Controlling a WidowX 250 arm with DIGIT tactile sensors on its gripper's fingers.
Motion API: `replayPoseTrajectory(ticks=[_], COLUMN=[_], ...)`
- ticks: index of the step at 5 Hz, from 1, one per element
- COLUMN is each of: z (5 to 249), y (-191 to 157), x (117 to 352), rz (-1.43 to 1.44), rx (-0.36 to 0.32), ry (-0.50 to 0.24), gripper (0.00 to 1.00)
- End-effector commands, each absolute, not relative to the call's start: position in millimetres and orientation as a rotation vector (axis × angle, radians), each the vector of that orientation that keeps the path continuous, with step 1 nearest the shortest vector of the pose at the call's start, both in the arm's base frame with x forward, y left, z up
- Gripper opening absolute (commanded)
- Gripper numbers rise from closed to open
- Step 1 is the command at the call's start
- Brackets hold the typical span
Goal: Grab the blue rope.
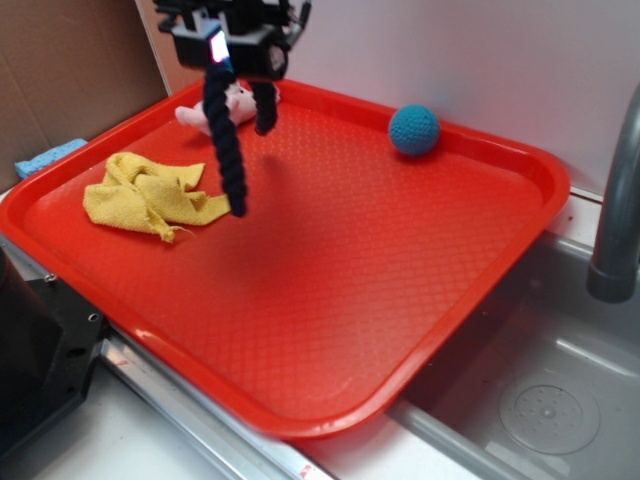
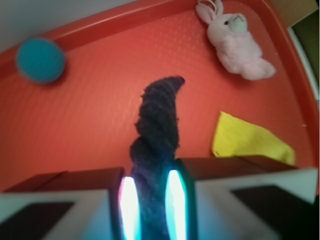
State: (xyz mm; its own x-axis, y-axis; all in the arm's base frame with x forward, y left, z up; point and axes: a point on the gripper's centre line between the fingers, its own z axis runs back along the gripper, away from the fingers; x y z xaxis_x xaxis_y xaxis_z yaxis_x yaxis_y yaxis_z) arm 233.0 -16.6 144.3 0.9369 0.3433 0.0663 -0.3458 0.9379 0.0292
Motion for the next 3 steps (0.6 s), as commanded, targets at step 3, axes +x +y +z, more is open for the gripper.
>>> replayPoseTrajectory(ticks=[3], z=[193.6], y=[-8.2], x=[203.7], rz=[0.248], rx=[-0.046], ry=[-0.09], gripper=[0.0])
